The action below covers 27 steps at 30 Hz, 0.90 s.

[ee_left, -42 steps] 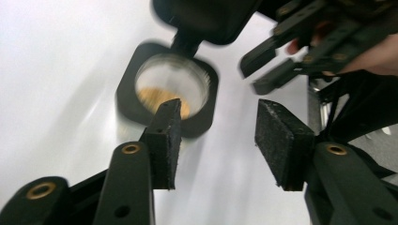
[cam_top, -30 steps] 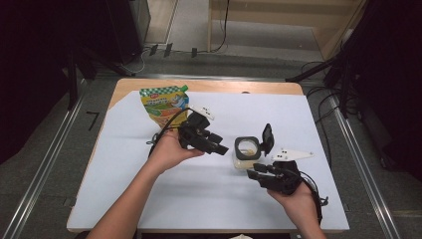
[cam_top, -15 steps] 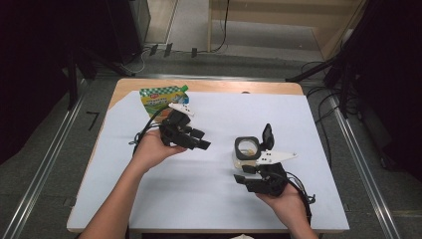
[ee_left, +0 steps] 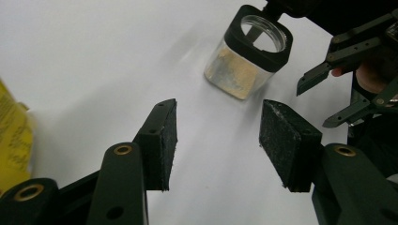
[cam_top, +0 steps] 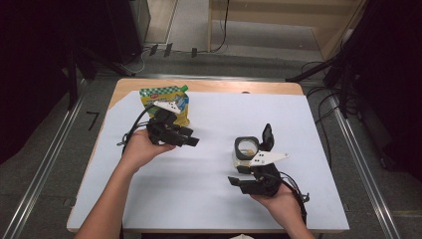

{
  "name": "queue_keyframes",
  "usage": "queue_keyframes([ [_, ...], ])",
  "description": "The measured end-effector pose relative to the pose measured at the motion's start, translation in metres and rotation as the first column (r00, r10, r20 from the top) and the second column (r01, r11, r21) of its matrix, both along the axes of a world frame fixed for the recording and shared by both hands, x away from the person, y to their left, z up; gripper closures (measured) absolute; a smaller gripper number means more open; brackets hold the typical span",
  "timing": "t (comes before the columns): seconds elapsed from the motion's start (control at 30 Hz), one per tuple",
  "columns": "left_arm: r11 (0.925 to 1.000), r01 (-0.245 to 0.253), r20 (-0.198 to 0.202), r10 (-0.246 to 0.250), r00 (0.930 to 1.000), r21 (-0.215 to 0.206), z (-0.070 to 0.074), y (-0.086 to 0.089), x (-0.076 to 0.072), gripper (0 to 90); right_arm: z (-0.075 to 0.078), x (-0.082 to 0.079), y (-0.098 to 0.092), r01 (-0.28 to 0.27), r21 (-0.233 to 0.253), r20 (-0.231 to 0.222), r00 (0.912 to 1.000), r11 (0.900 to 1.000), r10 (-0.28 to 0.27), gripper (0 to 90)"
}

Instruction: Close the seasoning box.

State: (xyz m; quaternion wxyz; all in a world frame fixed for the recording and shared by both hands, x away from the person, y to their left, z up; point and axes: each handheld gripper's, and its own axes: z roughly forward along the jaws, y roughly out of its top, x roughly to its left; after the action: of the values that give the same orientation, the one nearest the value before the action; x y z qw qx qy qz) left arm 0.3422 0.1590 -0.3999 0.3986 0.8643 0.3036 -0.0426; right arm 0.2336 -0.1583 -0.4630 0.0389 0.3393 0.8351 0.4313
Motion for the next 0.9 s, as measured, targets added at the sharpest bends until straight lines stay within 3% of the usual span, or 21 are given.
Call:
queue_keyframes([
  [0.27, 0.9982, -0.060, -0.001, 0.060, 0.9982, 0.006, 0.001, 0.029, 0.006, 47.8, 0.000, 0.003, 0.003, -0.021, 0.002, 0.006, 0.9998, 1.000, 0.021, 50.2],
  [0.73, 0.9812, -0.192, -0.001, 0.192, 0.9813, -0.015, 0.003, 0.081, 0.014, 47.8, -0.003, 0.004, 0.006, -0.042, -0.013, 0.003, 0.9991, 0.999, 0.042, 50.1],
  [0.9, 0.9730, -0.231, 0.017, 0.231, 0.9729, 0.005, 0.007, 0.094, 0.018, 47.5, -0.003, 0.003, 0.006, -0.043, -0.014, -0.003, 0.9991, 0.999, 0.043, 50.2],
])
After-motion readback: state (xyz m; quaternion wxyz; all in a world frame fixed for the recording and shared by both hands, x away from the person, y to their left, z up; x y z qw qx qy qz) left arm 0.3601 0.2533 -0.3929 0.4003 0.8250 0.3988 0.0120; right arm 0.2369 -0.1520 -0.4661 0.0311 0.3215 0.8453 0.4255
